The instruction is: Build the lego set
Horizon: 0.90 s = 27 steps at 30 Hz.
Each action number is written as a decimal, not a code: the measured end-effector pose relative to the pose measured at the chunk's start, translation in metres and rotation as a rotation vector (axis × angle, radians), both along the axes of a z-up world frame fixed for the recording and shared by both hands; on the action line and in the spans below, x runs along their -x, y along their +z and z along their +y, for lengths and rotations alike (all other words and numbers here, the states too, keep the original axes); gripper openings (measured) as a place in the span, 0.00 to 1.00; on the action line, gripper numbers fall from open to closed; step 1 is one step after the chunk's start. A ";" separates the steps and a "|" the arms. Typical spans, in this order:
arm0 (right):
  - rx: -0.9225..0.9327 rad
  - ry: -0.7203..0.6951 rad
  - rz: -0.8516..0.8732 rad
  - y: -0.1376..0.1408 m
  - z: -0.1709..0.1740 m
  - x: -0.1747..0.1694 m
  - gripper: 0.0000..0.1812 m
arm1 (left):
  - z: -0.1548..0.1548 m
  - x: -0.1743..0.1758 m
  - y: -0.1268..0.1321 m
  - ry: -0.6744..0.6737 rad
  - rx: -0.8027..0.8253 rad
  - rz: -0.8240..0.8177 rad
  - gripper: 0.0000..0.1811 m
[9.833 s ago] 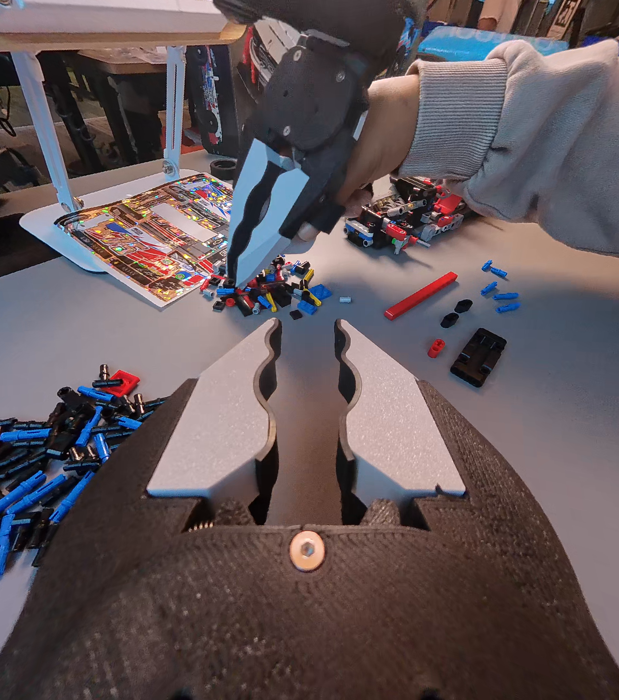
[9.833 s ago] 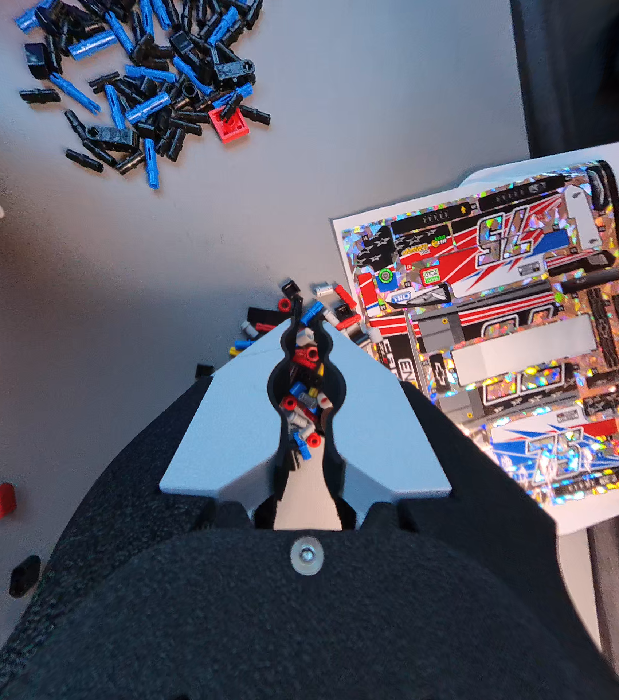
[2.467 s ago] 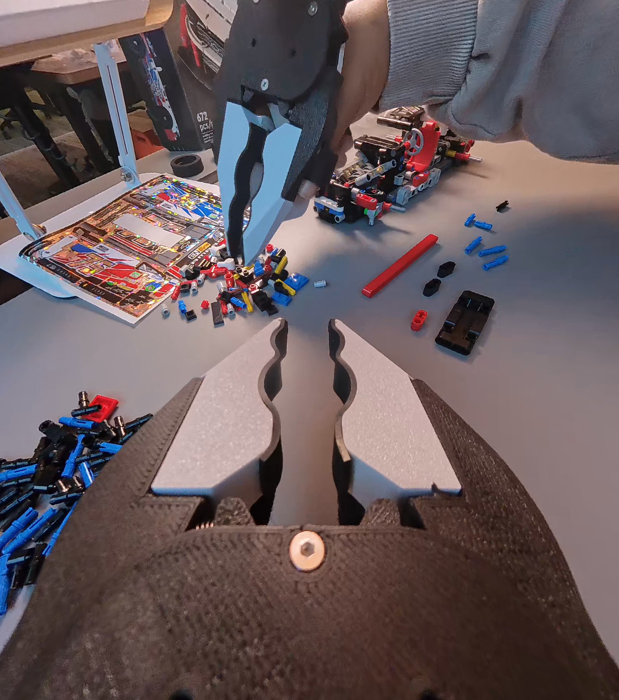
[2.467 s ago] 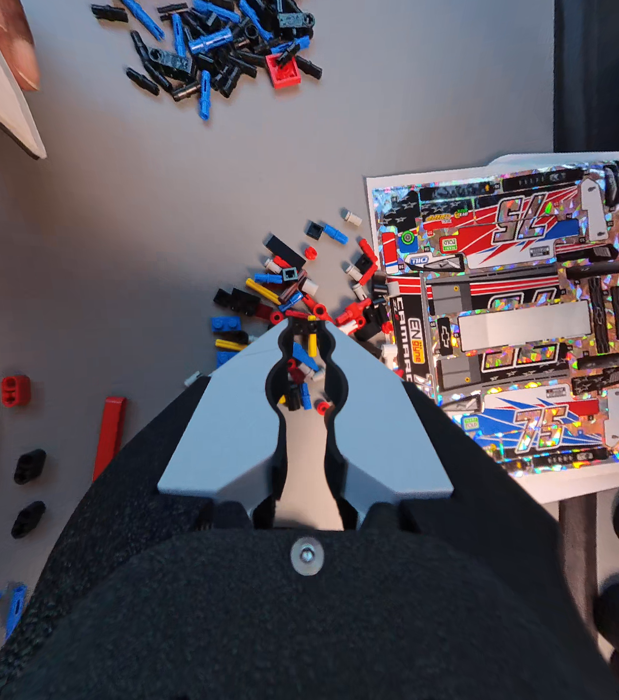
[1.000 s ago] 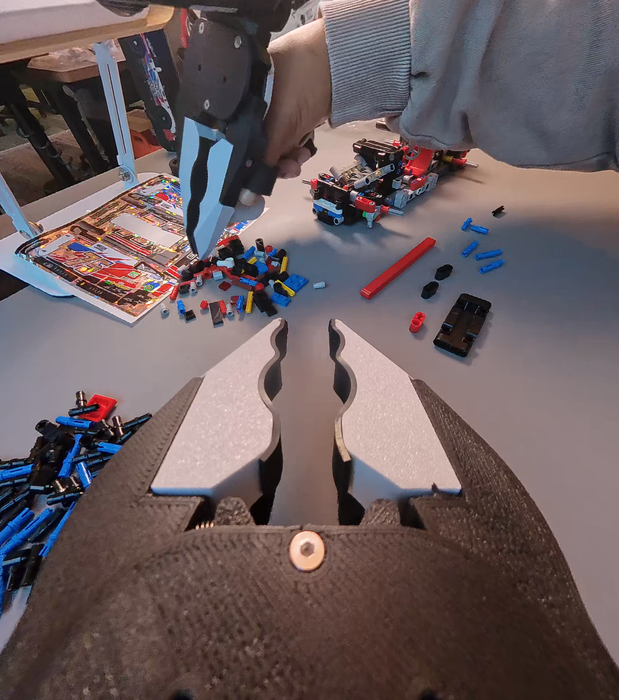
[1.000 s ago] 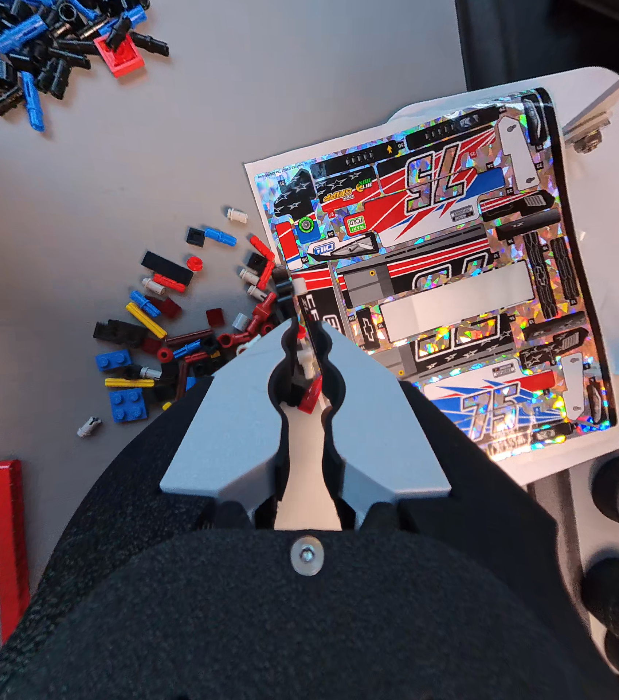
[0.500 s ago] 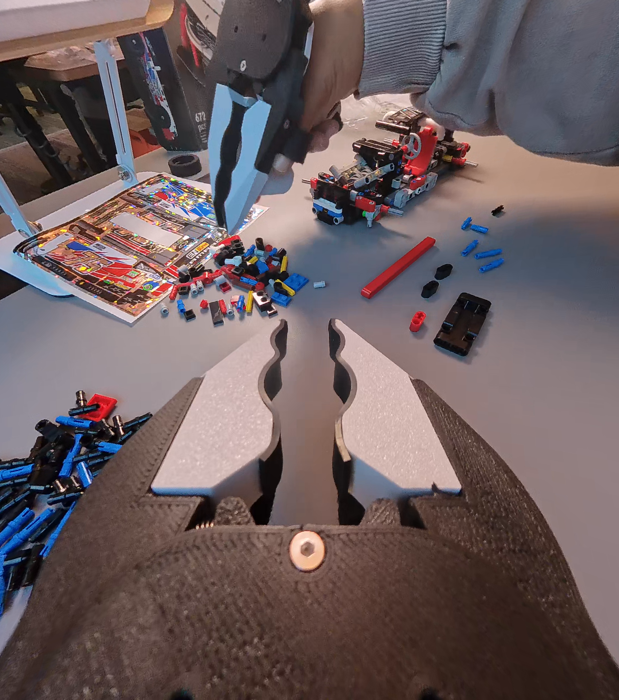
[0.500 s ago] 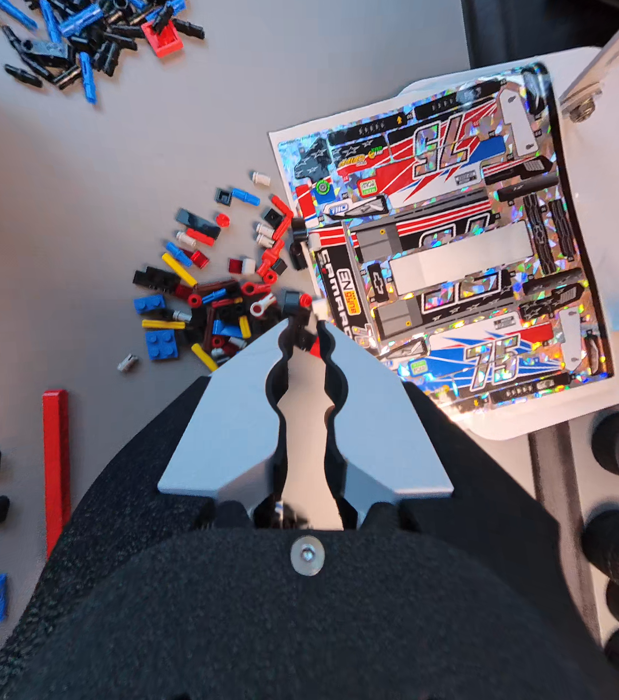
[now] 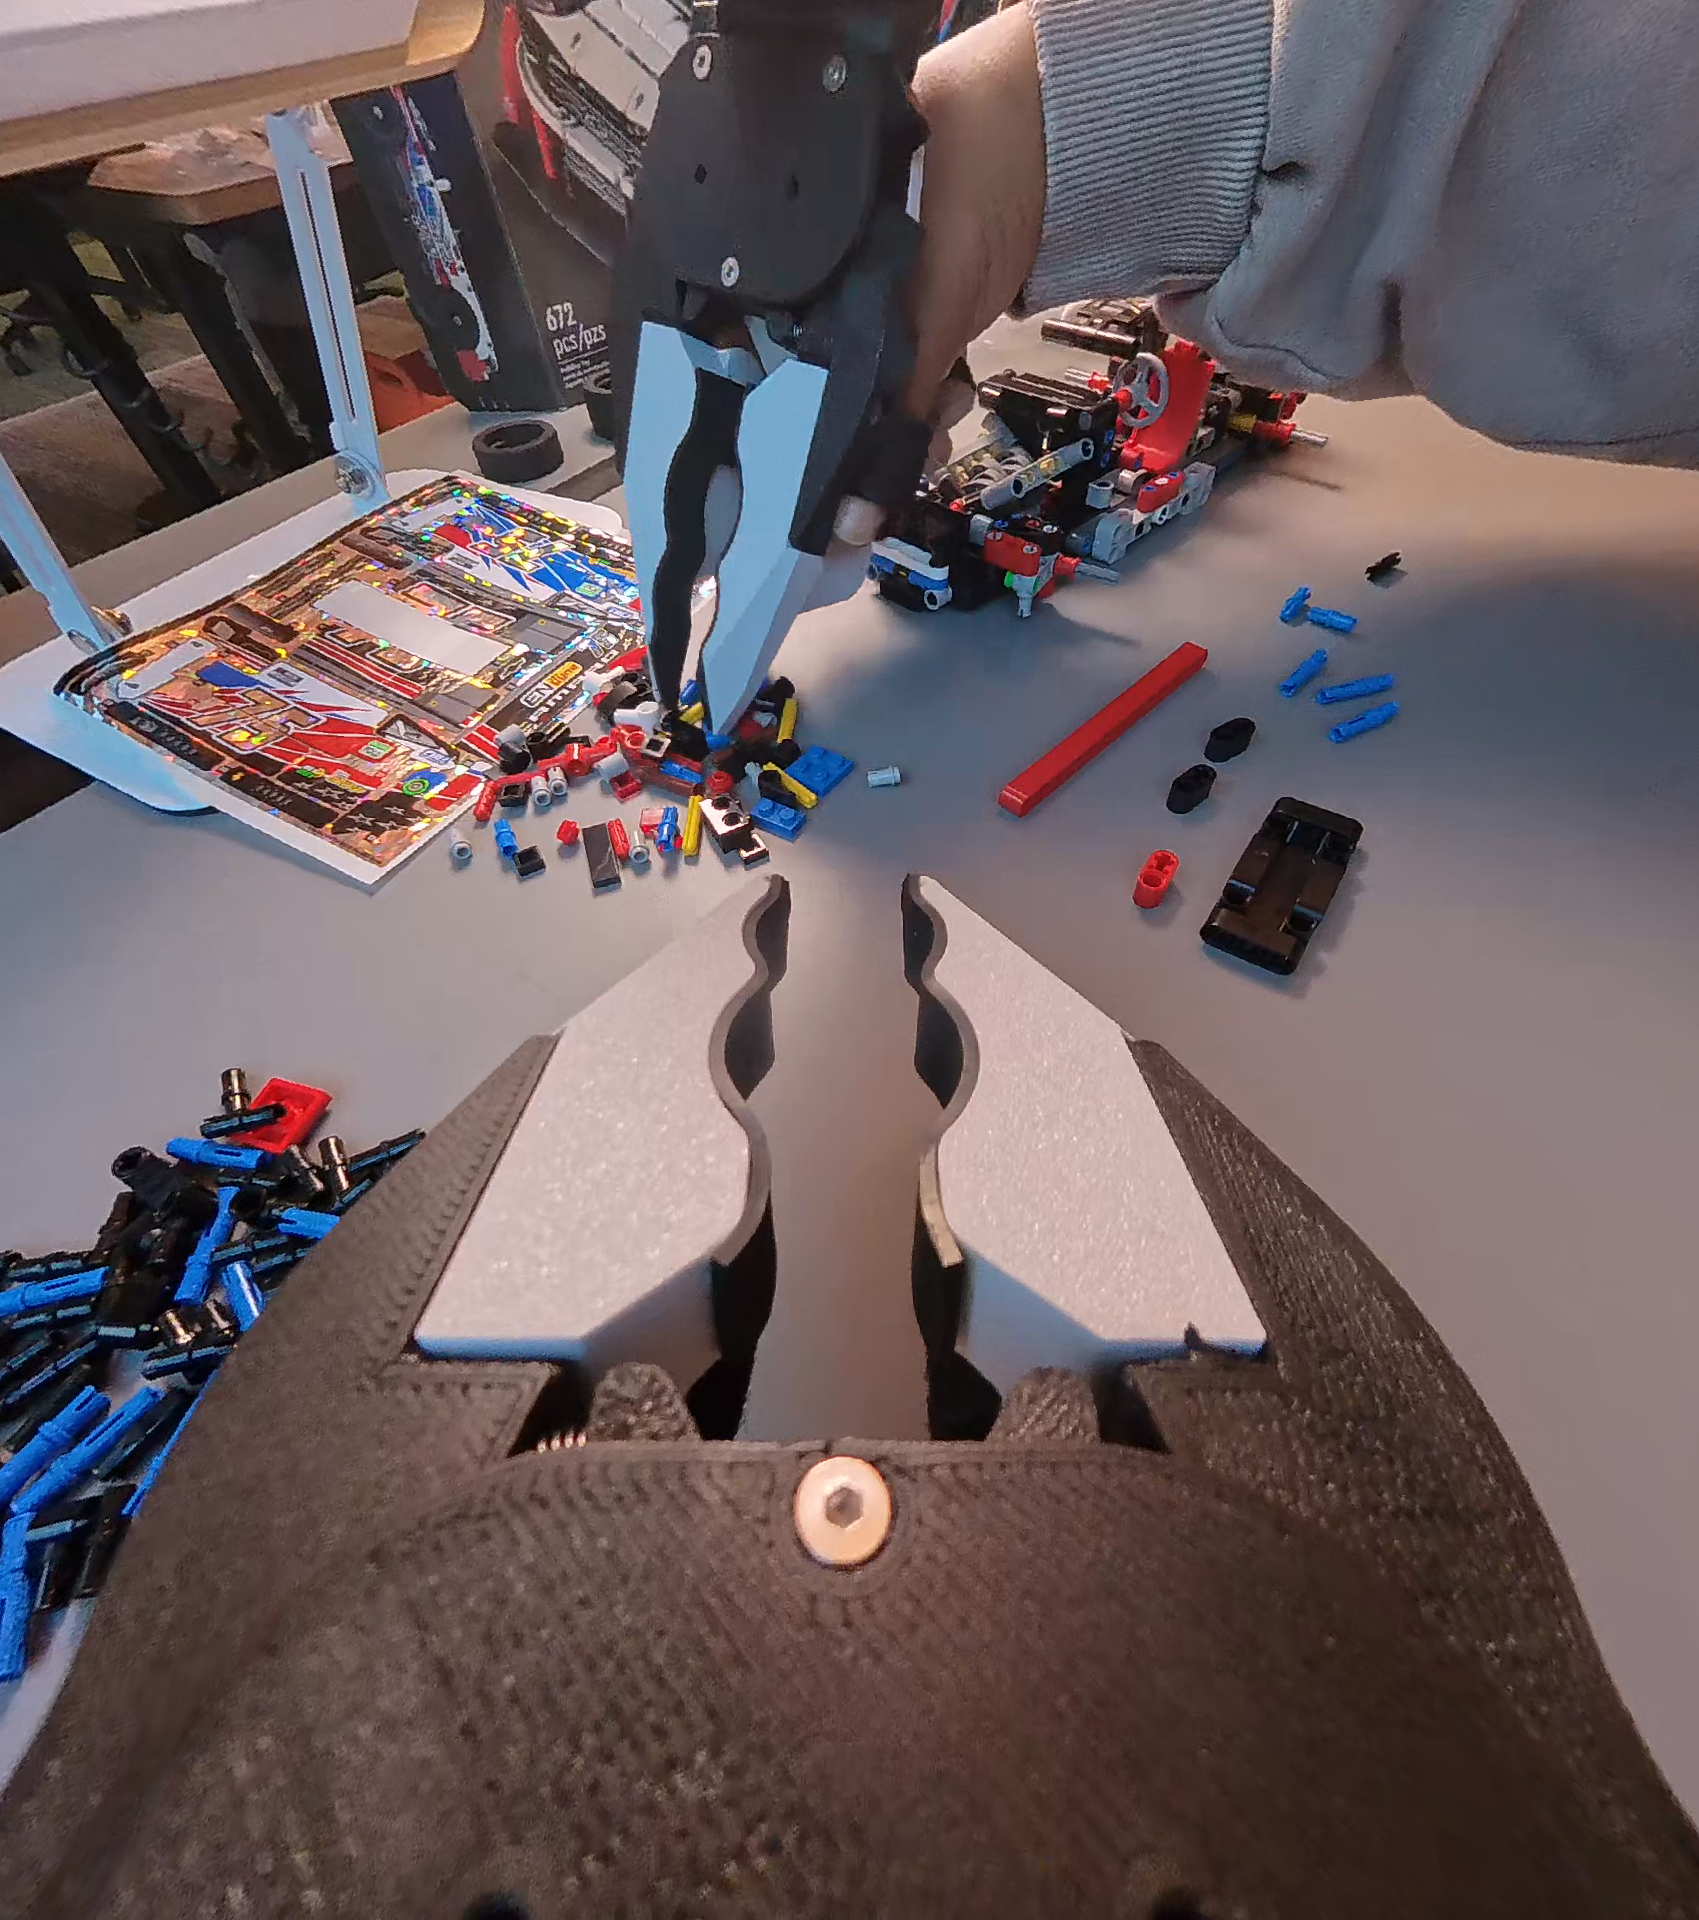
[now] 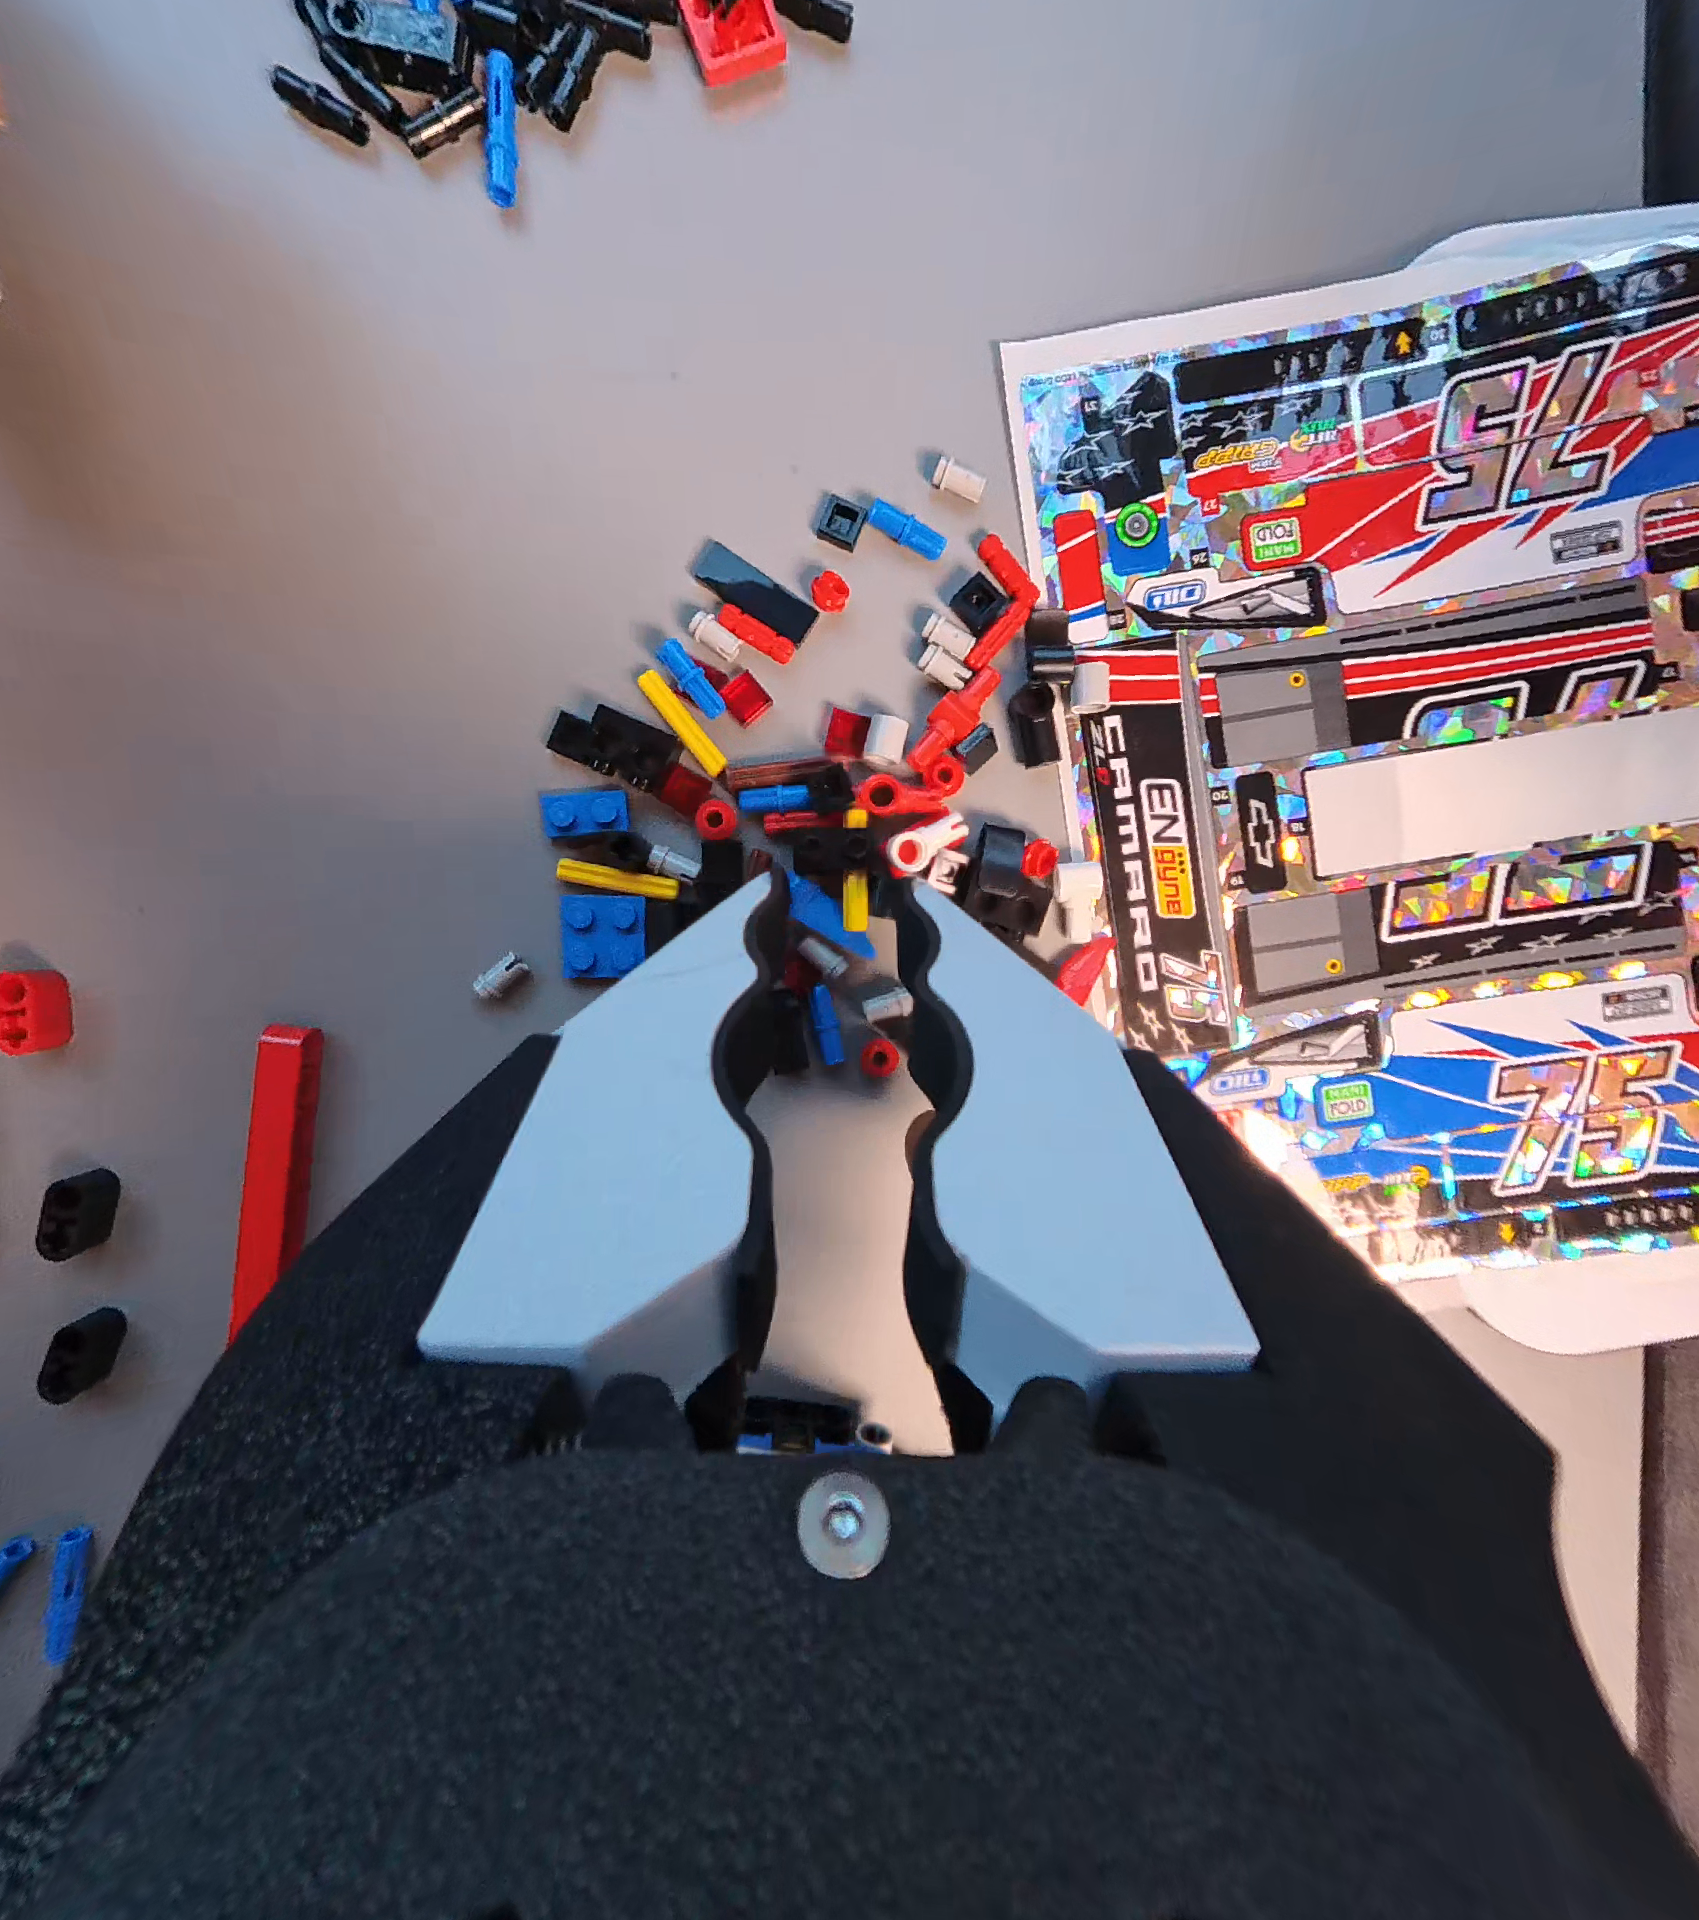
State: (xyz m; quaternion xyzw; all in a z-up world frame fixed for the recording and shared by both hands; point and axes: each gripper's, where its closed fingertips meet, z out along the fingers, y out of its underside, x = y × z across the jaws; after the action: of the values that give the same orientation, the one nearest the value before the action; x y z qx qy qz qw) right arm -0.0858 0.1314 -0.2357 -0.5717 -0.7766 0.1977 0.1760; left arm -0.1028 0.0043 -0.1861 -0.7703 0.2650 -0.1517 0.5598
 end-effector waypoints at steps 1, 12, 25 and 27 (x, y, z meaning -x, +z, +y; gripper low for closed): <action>-0.017 -0.009 0.004 0.000 0.004 0.002 0.07 | 0.000 0.000 0.000 0.000 0.000 -0.001 0.11; -0.014 -0.145 0.116 0.020 0.033 0.007 0.03 | 0.000 0.000 0.000 -0.003 0.004 -0.007 0.11; -0.028 -0.177 0.094 0.016 0.040 0.001 0.05 | 0.000 -0.001 -0.001 -0.005 -0.001 0.010 0.11; -0.037 -0.167 0.071 0.011 0.039 -0.001 0.05 | 0.000 -0.001 -0.001 -0.004 -0.001 0.011 0.11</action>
State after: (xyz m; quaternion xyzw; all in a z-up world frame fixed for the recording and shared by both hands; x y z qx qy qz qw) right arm -0.0849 0.1700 -0.2244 -0.6239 -0.7229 0.1878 0.2297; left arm -0.1017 0.0041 -0.1871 -0.7703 0.2697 -0.1484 0.5585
